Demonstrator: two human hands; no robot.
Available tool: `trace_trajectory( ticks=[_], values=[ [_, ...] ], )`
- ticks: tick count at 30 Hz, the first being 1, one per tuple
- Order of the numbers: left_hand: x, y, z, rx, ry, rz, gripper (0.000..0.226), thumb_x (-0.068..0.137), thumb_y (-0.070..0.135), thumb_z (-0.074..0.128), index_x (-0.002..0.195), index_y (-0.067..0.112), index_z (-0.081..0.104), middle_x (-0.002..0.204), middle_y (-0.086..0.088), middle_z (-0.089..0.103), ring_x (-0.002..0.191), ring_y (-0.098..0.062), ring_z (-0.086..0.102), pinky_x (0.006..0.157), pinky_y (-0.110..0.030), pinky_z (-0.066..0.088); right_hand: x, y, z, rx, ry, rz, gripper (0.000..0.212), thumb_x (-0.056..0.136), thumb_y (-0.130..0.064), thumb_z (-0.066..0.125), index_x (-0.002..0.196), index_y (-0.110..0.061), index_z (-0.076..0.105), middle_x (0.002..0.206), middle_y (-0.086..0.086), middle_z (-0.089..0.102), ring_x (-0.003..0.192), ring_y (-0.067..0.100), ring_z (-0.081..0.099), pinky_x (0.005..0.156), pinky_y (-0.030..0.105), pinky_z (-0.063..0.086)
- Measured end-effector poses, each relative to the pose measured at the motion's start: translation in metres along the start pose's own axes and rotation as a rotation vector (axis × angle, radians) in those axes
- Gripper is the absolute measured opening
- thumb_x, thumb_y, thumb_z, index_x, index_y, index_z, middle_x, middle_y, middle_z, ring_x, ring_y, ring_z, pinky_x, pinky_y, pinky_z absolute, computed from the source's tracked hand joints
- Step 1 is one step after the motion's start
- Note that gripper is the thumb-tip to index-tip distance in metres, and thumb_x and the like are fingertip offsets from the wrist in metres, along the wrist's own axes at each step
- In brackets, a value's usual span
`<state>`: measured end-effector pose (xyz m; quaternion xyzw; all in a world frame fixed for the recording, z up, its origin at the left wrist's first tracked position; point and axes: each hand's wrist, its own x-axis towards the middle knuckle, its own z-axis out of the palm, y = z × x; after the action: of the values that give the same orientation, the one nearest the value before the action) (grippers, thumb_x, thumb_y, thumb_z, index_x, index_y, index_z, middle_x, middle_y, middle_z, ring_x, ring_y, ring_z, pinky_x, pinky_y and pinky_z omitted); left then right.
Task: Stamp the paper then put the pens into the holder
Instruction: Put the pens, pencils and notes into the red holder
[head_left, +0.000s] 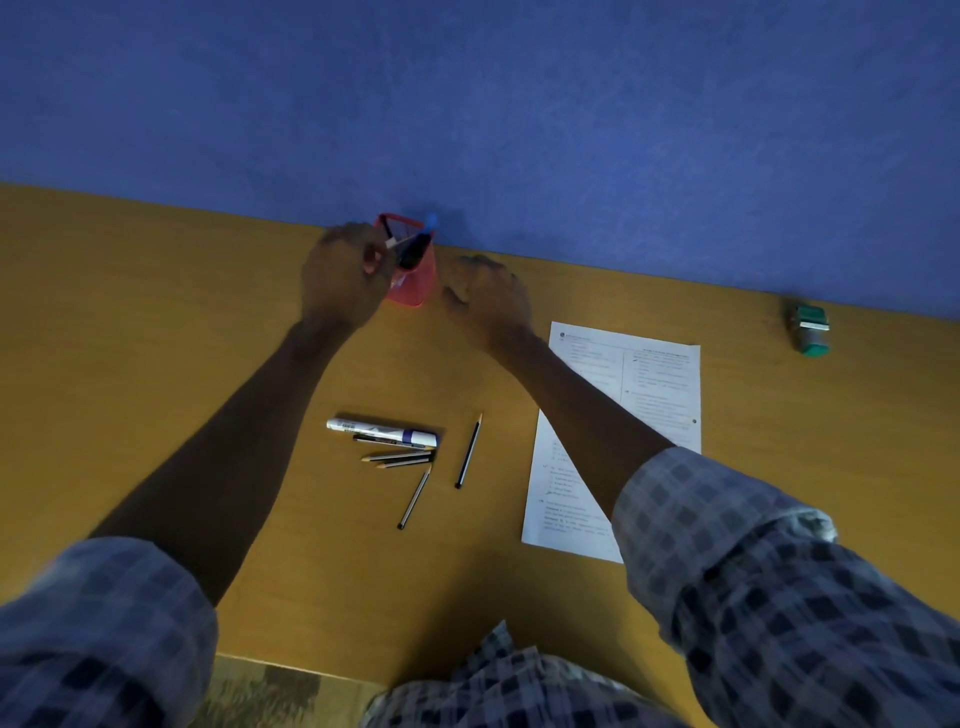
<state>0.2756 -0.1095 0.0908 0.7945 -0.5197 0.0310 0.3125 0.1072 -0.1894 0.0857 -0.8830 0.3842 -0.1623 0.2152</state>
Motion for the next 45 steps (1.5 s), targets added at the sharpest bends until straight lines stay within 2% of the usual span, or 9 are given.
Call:
trace_trajectory(
  ticks=[4,7,14,20,27,31,37,41,45],
  values=[
    [-0.036,0.003,-0.002,-0.014,-0.299,-0.063,0.013,0.08,0.028,0.072,0.085,0.017,0.071,0.073,0.001,0.064,0.074,-0.024,0.066,0.067,-0.029,0.048,-0.025,0.009,0.006,-0.086,-0.216,0.095,0.033,0.09,-0.034,0.056,0.118,-0.017,0.063,0.114,0.009,0.067,0.105,0.029,0.062,0.087,0.037,0.051],
    [-0.064,0.004,-0.002,-0.001,-0.518,-0.094,0.02,0.078,0.033,0.076,0.091,0.019,0.072,0.078,0.005,0.064,0.078,-0.017,0.063,0.069,-0.027,0.046,-0.041,0.013,0.014,-0.124,-0.31,0.12,0.039,0.086,-0.038,0.063,0.117,-0.015,0.063,0.114,0.007,0.067,0.105,0.027,0.063,0.087,0.037,0.052],
    [-0.11,0.01,-0.003,0.02,-0.773,-0.052,0.035,0.071,0.026,0.078,0.105,0.02,0.07,0.091,0.009,0.062,0.09,-0.013,0.063,0.076,-0.03,0.052,-0.078,0.017,0.025,-0.149,-0.422,0.198,0.031,0.078,-0.032,0.069,0.098,-0.009,0.064,0.092,0.008,0.067,0.087,0.027,0.066,0.068,0.029,0.048],
    [-0.137,0.003,0.004,0.005,-0.841,-0.082,0.035,0.07,0.024,0.079,0.103,0.024,0.071,0.098,0.011,0.066,0.088,-0.01,0.062,0.076,-0.031,0.053,-0.105,0.019,0.038,-0.066,-0.318,0.231,0.022,0.079,-0.019,0.068,0.095,-0.006,0.06,0.087,0.011,0.064,0.079,0.028,0.063,0.061,0.029,0.048],
    [-0.143,0.002,0.012,0.094,-0.81,0.0,0.022,0.082,0.021,0.069,0.103,0.024,0.072,0.102,0.01,0.064,0.086,-0.008,0.056,0.067,-0.024,0.038,-0.109,0.023,0.053,0.077,-0.223,0.366,0.014,0.075,-0.006,0.069,0.088,-0.005,0.066,0.082,0.01,0.066,0.072,0.024,0.064,0.052,0.026,0.049],
    [-0.133,0.004,0.01,0.016,-0.734,0.031,0.017,0.082,0.02,0.07,0.099,0.019,0.07,0.096,0.005,0.064,0.082,-0.015,0.059,0.066,-0.029,0.043,-0.099,0.023,0.05,0.177,-0.197,0.414,0.02,0.071,-0.013,0.075,0.087,-0.004,0.069,0.082,0.007,0.065,0.071,0.021,0.063,0.055,0.026,0.049],
    [-0.096,0.007,-0.013,-0.166,-0.464,0.004,0.014,0.076,0.013,0.075,0.085,0.017,0.065,0.075,0.004,0.067,0.069,-0.016,0.065,0.067,-0.038,0.055,-0.067,0.01,0.02,0.385,-0.001,0.375,0.015,0.072,-0.014,0.069,0.086,-0.012,0.073,0.085,0.002,0.074,0.076,0.016,0.068,0.069,0.028,0.055],
    [-0.061,0.011,-0.037,-0.22,-0.278,0.016,0.03,0.077,0.005,0.075,0.104,0.014,0.067,0.078,0.013,0.064,0.067,0.0,0.061,0.072,-0.029,0.055,-0.049,-0.006,-0.005,0.496,0.149,0.278,0.012,0.08,-0.011,0.067,0.091,-0.008,0.069,0.09,0.004,0.074,0.078,0.014,0.067,0.072,0.021,0.05],
    [-0.025,0.017,-0.062,-0.276,-0.092,0.046,0.029,0.08,0.014,0.071,0.104,0.029,0.064,0.082,-0.001,0.067,0.071,-0.006,0.064,0.074,-0.024,0.054,-0.03,-0.016,-0.02,0.566,0.254,0.215,0.011,0.083,-0.016,0.067,0.09,-0.009,0.068,0.09,0.001,0.073,0.078,0.01,0.066,0.07,0.019,0.051]
  ],
)
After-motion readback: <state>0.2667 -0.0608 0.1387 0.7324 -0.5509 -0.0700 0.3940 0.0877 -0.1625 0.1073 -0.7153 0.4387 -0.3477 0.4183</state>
